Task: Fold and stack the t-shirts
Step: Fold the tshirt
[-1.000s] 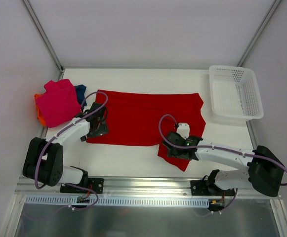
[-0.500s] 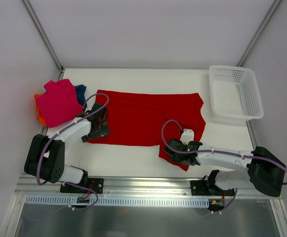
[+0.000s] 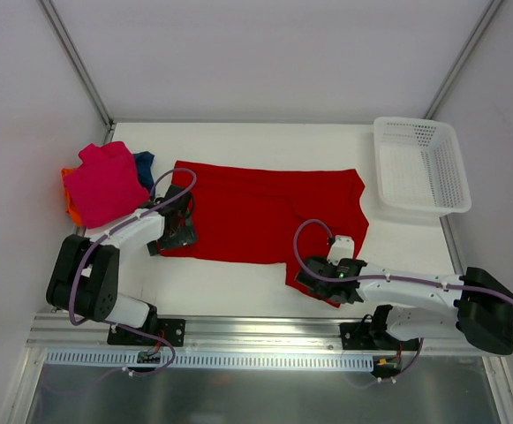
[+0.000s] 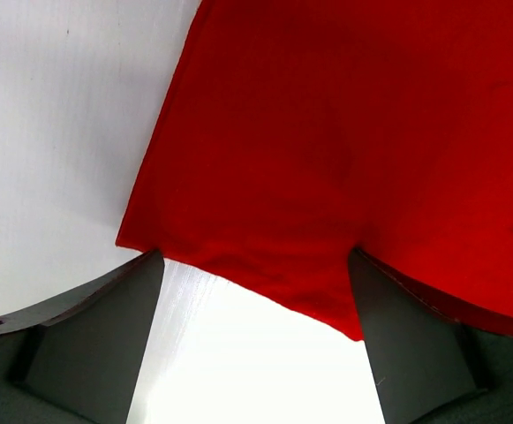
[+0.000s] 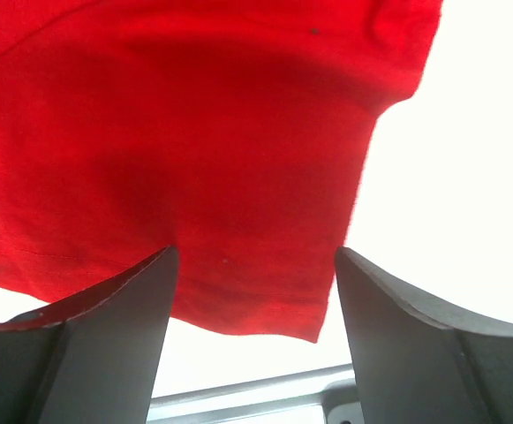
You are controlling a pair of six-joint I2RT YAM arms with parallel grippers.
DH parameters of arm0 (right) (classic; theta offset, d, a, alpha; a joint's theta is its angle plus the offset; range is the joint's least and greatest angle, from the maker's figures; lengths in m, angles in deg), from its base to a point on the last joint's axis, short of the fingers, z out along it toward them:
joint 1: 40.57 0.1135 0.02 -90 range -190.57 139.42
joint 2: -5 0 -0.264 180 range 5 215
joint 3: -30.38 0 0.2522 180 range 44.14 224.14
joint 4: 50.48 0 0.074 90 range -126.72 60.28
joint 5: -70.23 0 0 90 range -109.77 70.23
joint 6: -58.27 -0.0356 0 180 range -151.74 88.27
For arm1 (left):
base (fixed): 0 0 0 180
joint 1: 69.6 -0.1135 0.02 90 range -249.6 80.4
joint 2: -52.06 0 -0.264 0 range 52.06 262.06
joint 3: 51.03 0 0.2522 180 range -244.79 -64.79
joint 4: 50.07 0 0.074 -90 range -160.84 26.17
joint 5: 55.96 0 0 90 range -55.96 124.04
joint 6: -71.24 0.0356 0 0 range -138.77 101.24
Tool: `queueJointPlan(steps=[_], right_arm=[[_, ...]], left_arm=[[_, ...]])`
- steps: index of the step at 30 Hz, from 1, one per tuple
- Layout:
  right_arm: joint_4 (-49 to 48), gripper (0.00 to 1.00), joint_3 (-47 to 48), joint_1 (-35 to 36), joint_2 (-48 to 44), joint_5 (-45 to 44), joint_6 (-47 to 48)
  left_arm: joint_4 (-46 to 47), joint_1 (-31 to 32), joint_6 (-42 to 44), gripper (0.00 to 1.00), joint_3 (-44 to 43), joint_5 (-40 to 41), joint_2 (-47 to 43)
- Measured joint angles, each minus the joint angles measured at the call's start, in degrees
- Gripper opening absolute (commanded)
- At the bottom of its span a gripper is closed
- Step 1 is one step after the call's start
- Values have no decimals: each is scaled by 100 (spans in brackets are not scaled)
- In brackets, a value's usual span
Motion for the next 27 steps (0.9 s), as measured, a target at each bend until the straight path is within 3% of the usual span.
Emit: queueJointPlan(steps=[9, 12, 13, 16, 17, 18, 21, 23, 27], right_arm=[[-98, 75, 122, 26, 444, -46, -76], [-293, 70, 192, 50, 601, -85, -76], [-372, 67, 214, 57, 660, -94, -76], [-623, 44, 286, 96, 835, -101, -68], [-706, 31, 310, 107, 894, -98, -66], [-813, 24, 337, 136, 946, -98, -79], [-942, 2, 428, 201, 1097, -118, -55], [-938, 1, 466, 245, 1154, -140, -70], [-890, 0, 492, 304, 1185, -201, -96]], left_arm=[[15, 0, 4, 81, -37, -59, 61], [17, 0, 11, 77, -81, -94, 116], [17, 0, 17, 73, -96, -103, 136], [68, 2, 26, 54, -125, -179, 186], [94, 2, 44, 47, -129, -208, 201], [111, 2, 44, 31, -131, -234, 212], [170, 4, 90, 15, -153, -291, 264], [199, 4, 107, 5, -170, -319, 293], [210, 28, 129, 0, -173, -339, 299]])
